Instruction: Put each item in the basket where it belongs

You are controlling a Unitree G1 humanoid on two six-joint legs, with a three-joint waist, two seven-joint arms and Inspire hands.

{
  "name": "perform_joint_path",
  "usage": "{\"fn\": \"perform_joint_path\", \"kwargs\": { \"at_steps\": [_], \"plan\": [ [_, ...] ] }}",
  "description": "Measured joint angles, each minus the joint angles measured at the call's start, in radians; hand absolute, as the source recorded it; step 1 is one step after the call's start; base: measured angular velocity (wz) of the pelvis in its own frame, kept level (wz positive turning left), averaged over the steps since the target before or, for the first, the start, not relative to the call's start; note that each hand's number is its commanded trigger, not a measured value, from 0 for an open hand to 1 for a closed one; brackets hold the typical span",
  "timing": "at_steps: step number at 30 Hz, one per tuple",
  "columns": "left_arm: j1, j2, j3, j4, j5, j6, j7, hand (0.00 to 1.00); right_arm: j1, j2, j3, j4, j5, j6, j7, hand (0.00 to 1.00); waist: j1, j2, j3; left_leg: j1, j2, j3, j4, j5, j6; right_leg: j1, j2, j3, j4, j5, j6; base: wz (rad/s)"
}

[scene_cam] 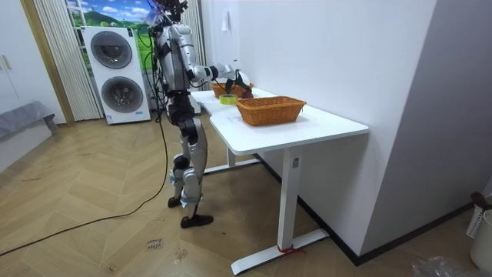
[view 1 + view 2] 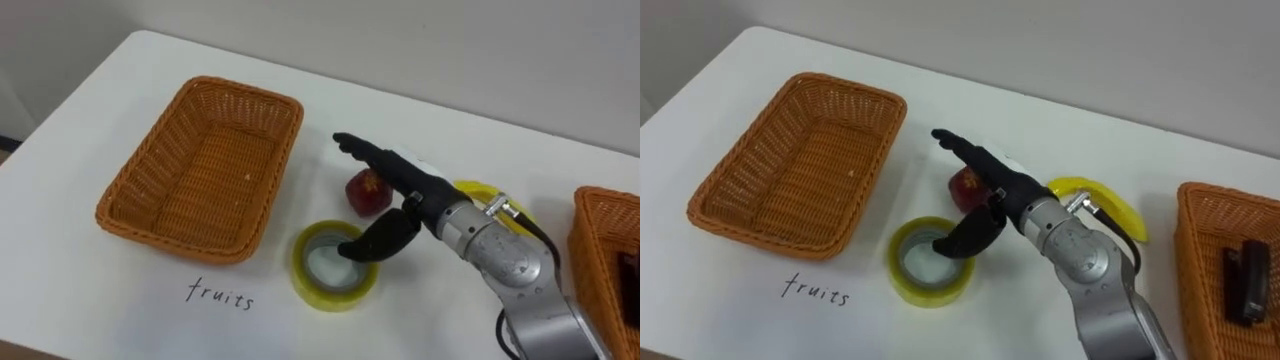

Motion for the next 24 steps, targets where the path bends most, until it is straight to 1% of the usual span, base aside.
{"fn": "perform_joint_path", "kwargs": {
  "at_steps": [5,10,16,24],
  "plan": [
    [-0.002,0.0,-0.001,0.0,-0.002,-0.001,-0.005,0.0,0.0,0.017,0.0,-0.01,-0.003,0.006,0.031,0.0,0.004,-0.001,-0.0015,-0.013,-0.001,0.0,0.001,-0.001,0.003,-0.015,-0.001,-0.002,0.013,0.0,0.0,0.01],
    [-0.003,0.002,0.0,0.001,-0.002,-0.003,-0.008,0.0,0.0,0.017,0.0,-0.02,-0.003,0.006,0.034,0.0,0.003,-0.001,-0.0023,-0.013,-0.001,0.0,0.005,0.0,0.004,-0.016,-0.002,-0.003,0.014,0.0,0.0,0.0],
    [-0.004,0.001,0.0,0.001,-0.002,-0.003,-0.027,0.0,0.0,0.016,0.0,-0.056,-0.019,0.004,0.065,0.0,0.002,0.0,-0.0015,-0.011,-0.001,0.002,0.005,0.001,0.005,-0.015,-0.002,-0.002,0.014,0.0,0.0,0.0],
    [-0.004,0.001,0.0,0.0,-0.002,-0.003,-0.03,0.0,0.0,0.015,-0.001,-0.084,-0.03,0.004,0.1,0.0,0.002,0.003,0.0003,-0.011,-0.001,0.003,0.005,0.001,0.005,-0.015,-0.003,-0.002,0.014,0.0,0.0,0.0]
  ]
}}
